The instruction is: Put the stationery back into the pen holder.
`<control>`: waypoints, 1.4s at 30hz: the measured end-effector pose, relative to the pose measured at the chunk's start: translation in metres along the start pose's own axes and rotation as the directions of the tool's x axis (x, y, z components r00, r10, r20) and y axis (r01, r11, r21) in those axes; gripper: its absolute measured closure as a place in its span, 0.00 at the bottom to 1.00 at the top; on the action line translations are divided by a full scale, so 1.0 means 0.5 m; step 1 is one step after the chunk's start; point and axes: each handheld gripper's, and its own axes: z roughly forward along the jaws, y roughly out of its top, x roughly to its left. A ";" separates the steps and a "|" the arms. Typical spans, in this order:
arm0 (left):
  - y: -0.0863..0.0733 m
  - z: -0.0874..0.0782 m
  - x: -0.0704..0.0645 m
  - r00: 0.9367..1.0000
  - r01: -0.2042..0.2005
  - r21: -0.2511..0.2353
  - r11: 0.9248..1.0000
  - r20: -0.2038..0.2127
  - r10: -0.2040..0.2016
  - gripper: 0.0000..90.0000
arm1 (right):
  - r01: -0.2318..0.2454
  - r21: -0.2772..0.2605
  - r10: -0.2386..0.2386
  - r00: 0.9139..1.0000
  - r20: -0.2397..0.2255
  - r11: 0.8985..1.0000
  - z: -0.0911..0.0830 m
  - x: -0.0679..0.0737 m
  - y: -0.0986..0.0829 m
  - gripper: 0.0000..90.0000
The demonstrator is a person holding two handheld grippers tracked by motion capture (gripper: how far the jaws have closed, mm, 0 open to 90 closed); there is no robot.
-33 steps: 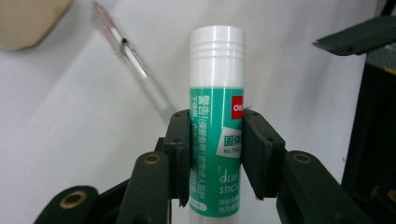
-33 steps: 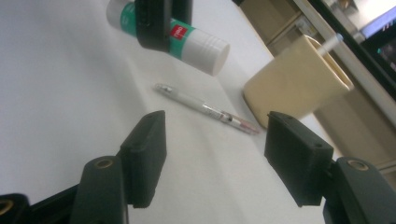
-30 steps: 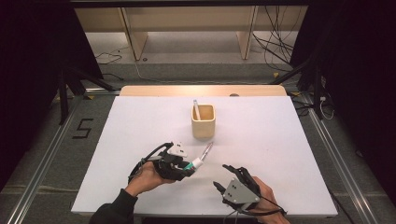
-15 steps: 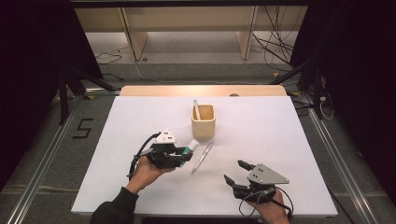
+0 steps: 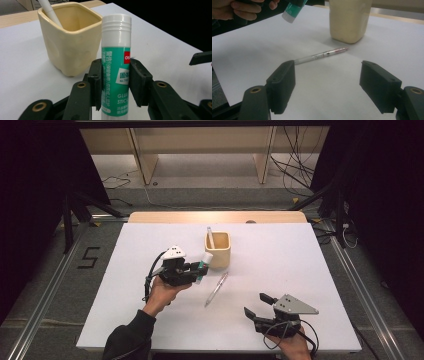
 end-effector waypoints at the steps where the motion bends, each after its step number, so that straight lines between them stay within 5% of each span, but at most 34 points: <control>1: 0.004 0.002 0.003 1.000 0.001 0.001 1.000 0.001 -0.001 0.73 | -0.009 -0.002 0.009 1.000 -0.004 1.000 -0.002 -0.002 -0.001 0.32; 20: 0.089 0.019 0.042 1.000 0.016 -0.072 0.997 -0.020 -0.017 0.73 | -0.021 -0.009 0.021 1.000 0.013 1.000 -0.011 -0.014 -0.008 0.28; 42: 0.169 0.106 0.052 0.997 0.036 -0.074 0.997 -0.061 -0.040 0.72 | -0.005 -0.004 0.005 1.000 0.004 1.000 -0.012 -0.010 -0.010 0.27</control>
